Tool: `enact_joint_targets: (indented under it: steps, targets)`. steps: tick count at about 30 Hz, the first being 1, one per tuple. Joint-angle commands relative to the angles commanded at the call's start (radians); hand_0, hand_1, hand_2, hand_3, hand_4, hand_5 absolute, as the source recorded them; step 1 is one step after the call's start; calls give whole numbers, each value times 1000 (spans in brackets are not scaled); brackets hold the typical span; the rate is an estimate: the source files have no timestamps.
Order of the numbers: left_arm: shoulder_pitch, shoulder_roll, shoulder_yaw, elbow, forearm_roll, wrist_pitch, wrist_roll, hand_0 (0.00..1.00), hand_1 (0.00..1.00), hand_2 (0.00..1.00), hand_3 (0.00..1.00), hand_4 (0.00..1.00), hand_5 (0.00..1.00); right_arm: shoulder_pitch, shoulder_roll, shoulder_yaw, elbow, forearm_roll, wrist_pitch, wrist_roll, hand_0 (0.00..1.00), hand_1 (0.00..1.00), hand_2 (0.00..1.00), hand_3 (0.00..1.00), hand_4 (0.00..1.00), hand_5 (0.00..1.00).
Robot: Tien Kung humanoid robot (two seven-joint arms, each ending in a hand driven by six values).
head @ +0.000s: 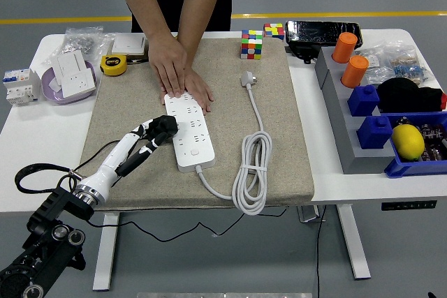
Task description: Pick up the plug,place it near the board,insert it into the board,press the button
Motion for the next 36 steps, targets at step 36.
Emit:
enact_joint_targets:
  steps: [36]
  targets:
    - [-99, 39, 105, 37, 20, 7, 2, 998, 998, 998, 962, 998, 998, 2, -3, -8, 0, 1, 0, -1, 887, 831, 802, 850, 998, 998]
